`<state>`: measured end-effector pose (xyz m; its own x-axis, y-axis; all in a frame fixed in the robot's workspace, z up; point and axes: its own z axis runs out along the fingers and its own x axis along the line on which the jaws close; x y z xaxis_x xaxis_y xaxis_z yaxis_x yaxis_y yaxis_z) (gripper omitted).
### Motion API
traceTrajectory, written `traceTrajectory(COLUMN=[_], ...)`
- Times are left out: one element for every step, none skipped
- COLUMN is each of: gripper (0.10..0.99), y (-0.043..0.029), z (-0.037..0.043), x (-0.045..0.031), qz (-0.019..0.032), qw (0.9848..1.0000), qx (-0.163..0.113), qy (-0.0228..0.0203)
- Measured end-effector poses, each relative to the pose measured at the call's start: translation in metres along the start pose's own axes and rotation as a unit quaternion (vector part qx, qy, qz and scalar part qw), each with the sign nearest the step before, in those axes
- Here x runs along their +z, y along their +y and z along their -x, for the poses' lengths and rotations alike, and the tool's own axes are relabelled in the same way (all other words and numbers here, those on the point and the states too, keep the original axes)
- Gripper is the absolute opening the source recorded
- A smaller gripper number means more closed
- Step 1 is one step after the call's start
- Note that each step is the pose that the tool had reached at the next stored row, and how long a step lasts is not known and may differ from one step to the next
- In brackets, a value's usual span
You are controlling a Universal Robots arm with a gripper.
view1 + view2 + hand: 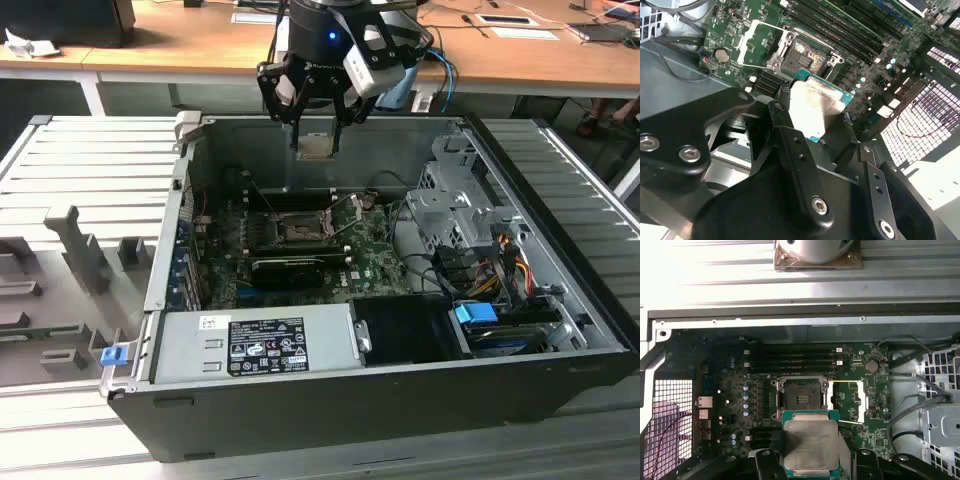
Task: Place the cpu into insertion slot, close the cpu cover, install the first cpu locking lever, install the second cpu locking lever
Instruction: 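Place the cpu into insertion slot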
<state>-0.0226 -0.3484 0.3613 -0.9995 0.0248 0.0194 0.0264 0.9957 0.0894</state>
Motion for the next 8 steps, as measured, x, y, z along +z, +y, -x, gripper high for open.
traceTrajectory(gripper=[0.525, 0.525, 0.525, 0.525, 0.525, 0.525, 0.525, 0.525], y=[0.0000, 0.0000, 0.0000, 0.0000, 0.0000, 0.0000, 0.0000, 0.0000], z=[0.0000, 0.0000, 0.0000, 0.0000, 0.0000, 0.0000, 0.0000, 0.0000], x=[0.0000, 0.0000, 0.0000, 0.0001, 0.0002, 0.0002, 0.0003, 0.0003], qz=[0.0000, 0.0000, 0.0001, 0.0002, 0.0003, 0.0004, 0.0005, 0.0006], qw=[1.0000, 1.0000, 1.0000, 0.9999, 0.9998, 0.9997, 0.9996, 0.9995], qx=[0.000, 0.001, 0.008, 0.014, 0.018, 0.022, 0.027, 0.032], qy=[0.0000, -0.0001, -0.0007, -0.0012, -0.0017, -0.0020, -0.0025, -0.0029])
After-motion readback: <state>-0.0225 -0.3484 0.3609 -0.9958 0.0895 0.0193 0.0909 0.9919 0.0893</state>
